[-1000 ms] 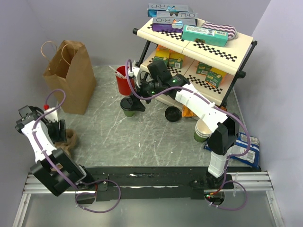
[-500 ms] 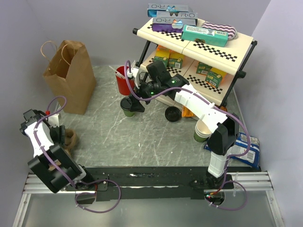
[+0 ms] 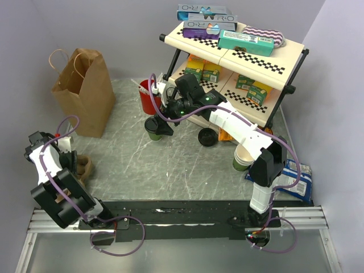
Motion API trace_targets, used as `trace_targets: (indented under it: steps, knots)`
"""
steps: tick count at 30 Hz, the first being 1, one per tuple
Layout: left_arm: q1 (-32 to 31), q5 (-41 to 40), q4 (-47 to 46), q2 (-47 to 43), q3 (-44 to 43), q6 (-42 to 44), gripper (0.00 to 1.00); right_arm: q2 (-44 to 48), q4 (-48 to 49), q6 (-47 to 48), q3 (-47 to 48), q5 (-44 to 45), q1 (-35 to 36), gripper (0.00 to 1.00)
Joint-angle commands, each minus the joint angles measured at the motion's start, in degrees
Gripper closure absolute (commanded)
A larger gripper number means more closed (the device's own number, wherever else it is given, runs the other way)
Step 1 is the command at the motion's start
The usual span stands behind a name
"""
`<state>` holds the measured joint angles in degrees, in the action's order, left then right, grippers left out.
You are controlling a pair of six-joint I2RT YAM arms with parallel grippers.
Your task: Pack the takeout coffee
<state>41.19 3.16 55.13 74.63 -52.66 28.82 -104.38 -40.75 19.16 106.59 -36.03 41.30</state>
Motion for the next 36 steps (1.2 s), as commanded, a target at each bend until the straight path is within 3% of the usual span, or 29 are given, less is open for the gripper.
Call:
trace_targets:
  steps: [1,22,25,26,30,32,33,36]
  knots:
    - [0.03,1.32,-0.90,0.25,0.37,-0.69,0.47,1.02,0.85,0.44,0.55,0.00,0.54,0.00]
    - [-0.06,2.20,1.37,1.05,-2.43,-0.87,0.68,0.93,0.67,0.71,0.29,0.61,0.71,0.00]
    - [-0.06,2.90,5.06,0.43,-6.11,-0.09,0.84,1.02,0.68,0.79,0.38,0.61,0.80,0.00]
    - [-0.06,2.99,6.46,0.34,-7.27,0.27,0.99,1.02,0.59,0.88,0.38,0.61,0.80,0.00]
    - [1.00,5.80,12.17,1.48,-11.84,4.13,0.99,1.11,0.50,1.06,0.20,0.70,0.89,0.00]
    - [0.65,-2.31,10.53,3.14,-11.94,3.71,0.99,0.93,0.41,0.88,0.29,0.44,0.80,0.00]
    - [0.65,-2.71,10.17,3.50,-12.20,4.48,0.99,0.84,0.50,0.88,0.29,0.35,0.80,0.00]
    - [2.31,6.84,17.80,5.69,-20.95,4.85,0.99,1.02,0.76,0.79,0.29,0.61,0.89,0.00]
